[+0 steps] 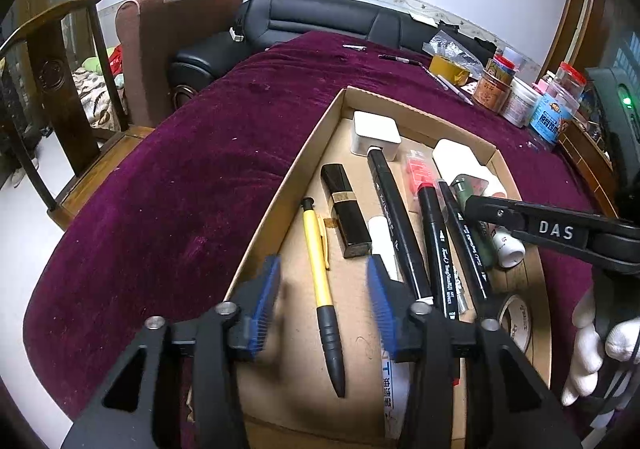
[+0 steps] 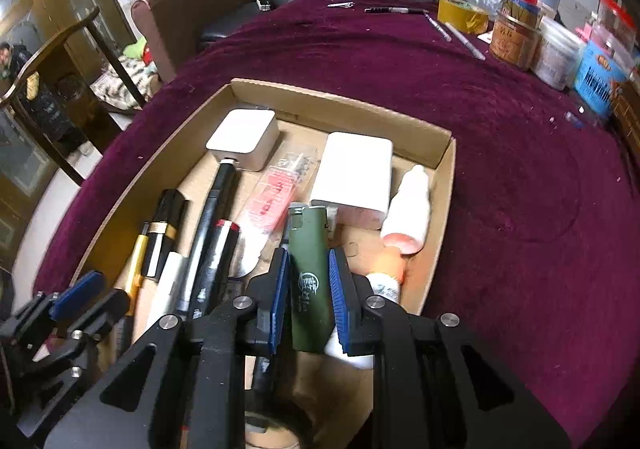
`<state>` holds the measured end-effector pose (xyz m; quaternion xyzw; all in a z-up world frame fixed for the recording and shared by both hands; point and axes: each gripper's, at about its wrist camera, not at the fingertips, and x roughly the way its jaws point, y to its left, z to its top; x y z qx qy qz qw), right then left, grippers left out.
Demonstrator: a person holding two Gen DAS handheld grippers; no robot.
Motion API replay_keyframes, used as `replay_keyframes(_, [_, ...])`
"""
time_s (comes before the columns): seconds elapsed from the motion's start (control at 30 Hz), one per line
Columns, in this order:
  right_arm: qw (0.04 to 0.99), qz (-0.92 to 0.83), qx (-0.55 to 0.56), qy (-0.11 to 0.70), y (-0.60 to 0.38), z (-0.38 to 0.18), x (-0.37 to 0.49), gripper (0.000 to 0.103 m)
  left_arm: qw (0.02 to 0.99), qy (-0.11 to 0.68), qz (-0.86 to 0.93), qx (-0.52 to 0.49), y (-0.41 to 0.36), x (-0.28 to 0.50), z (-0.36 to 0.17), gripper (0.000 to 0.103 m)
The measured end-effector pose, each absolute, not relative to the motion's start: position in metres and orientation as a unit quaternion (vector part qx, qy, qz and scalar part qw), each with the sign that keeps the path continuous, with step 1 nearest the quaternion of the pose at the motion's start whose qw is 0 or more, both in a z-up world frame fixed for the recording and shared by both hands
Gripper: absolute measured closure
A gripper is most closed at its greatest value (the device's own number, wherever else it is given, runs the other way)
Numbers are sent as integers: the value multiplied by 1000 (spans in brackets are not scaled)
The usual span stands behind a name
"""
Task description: Organize rigid objects
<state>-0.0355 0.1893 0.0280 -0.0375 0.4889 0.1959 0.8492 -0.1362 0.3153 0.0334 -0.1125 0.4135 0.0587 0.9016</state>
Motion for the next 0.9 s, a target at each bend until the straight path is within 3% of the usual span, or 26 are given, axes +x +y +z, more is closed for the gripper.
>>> replay_keyframes(0.23, [869, 213, -7, 446, 173, 54, -57, 74, 907, 405, 70, -95, 306, -146, 47, 53])
replay_keyframes(0.37, [885, 204, 3, 418, 155, 66, -75, 59, 911, 397, 74, -81, 295, -153, 56, 51])
replay_keyframes(0.9, [927, 157, 16, 341, 75, 79, -147, 51, 933, 353, 72, 12, 215, -192, 95, 40])
